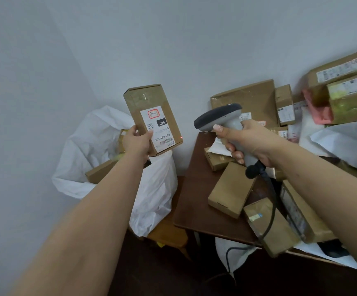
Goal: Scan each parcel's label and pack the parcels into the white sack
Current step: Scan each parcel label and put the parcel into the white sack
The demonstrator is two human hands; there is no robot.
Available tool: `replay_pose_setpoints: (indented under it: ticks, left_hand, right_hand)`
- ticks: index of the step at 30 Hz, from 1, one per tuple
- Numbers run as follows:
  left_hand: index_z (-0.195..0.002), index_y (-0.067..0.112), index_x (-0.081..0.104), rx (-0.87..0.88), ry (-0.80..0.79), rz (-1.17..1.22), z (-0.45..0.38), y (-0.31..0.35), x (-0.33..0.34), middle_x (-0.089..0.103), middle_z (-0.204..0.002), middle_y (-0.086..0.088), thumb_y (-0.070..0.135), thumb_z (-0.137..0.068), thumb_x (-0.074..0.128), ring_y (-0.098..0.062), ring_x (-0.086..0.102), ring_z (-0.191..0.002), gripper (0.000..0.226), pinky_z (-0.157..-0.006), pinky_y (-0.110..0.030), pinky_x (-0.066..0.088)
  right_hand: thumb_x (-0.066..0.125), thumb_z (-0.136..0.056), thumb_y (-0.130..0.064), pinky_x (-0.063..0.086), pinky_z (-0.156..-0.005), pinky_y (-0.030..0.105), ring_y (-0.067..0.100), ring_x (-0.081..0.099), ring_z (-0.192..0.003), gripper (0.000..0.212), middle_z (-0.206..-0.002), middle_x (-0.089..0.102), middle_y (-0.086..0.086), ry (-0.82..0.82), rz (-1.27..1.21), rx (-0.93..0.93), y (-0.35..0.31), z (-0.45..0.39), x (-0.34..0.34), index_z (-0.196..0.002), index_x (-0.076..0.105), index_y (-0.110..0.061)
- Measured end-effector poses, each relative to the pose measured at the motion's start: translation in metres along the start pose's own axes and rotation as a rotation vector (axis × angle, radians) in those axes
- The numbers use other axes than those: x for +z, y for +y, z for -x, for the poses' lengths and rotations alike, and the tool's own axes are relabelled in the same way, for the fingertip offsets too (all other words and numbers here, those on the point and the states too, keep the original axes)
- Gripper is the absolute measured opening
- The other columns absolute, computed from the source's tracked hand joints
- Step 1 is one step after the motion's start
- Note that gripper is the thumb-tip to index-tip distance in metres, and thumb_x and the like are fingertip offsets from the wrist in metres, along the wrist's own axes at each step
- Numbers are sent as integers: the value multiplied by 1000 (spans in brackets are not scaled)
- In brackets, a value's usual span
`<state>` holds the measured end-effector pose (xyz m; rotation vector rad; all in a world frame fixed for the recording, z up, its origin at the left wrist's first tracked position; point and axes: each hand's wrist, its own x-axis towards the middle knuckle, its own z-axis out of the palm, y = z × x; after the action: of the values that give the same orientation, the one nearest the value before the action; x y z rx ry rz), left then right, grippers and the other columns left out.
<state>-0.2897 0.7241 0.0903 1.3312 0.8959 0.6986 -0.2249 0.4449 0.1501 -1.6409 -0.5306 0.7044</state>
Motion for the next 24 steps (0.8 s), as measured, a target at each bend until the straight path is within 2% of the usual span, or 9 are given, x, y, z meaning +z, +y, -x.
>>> replay_pose_setpoints:
  ticks: [3, 6, 12, 14, 16, 18, 20, 22, 24]
  left_hand:
    - [-139, 21, 46, 178, 179, -105, -10, 10, -29, 63, -126, 0, 15, -86, 69, -18, 65, -108, 59, -92, -41, 55]
    - [-144, 22, 35, 285, 332, -120, -28, 17, -68, 60, -127, 0, 15, -88, 66, -14, 61, -112, 64, -97, -34, 51]
    - [-143, 19, 35, 262, 467, -207, -63, 22, -119, 62, -123, -1, 23, -83, 67, -16, 62, -104, 68, -90, -28, 50]
    - [-140, 16, 41, 190, 464, -248, -77, 19, -123, 61, -125, -3, 28, -80, 69, -21, 61, -108, 67, -94, -34, 51]
    - [-135, 12, 47, 96, 382, -361, -88, 11, -124, 61, -125, -4, 30, -83, 70, -25, 61, -108, 59, -96, -37, 51]
    - [-132, 7, 51, 6, 271, -492, -92, -2, -120, 58, -129, -9, 25, -87, 67, -31, 58, -114, 51, -98, -35, 48]
    - [-135, 1, 48, -46, 203, -546, -91, -18, -113, 55, -131, -13, 20, -87, 67, -32, 54, -120, 55, -99, -35, 46]
    - [-134, 6, 49, -100, 147, -537, -88, -33, -103, 59, -126, -13, 26, -80, 68, -32, 58, -112, 61, -99, -43, 48]
    - [-131, 12, 52, -94, 104, -511, -82, -45, -88, 61, -113, -8, 24, -86, 63, -28, 61, -97, 48, -93, -47, 52]
  right_hand:
    - [67, -89, -43, 37, -39, 24, 14, 38, -41, 49, -60, 46, 6, 18, -65, 21, 2, -14, 16, -111, 54, -2]
    - [66, -90, -41, 36, -38, 23, 14, 38, -41, 43, -57, 46, 6, 15, -108, 49, 5, -29, 33, -103, 54, -3]
    - [68, -89, -45, 38, -44, 25, 16, 40, -45, 39, -57, 50, 5, -23, -138, 116, 11, -59, 67, -92, 53, -10]
    - [68, -88, -46, 39, -43, 25, 15, 40, -44, 40, -58, 51, 5, -18, -127, 121, 13, -64, 71, -94, 52, -10]
    - [68, -89, -45, 39, -42, 25, 16, 40, -44, 39, -58, 50, 5, -6, -132, 123, 15, -68, 74, -96, 53, -9]
    - [67, -90, -44, 38, -43, 26, 16, 39, -44, 38, -58, 48, 6, 5, -132, 118, 20, -71, 72, -94, 55, -8]
    - [67, -90, -45, 38, -44, 27, 16, 39, -44, 39, -59, 47, 6, 16, -137, 130, 25, -72, 68, -90, 55, -8]
    - [68, -89, -44, 38, -42, 25, 14, 40, -42, 39, -57, 47, 5, 74, -144, 171, 30, -70, 62, -91, 55, -8]
    - [68, -90, -41, 38, -40, 24, 13, 40, -41, 36, -56, 46, 3, 145, -160, 214, 36, -67, 53, -93, 54, -8]
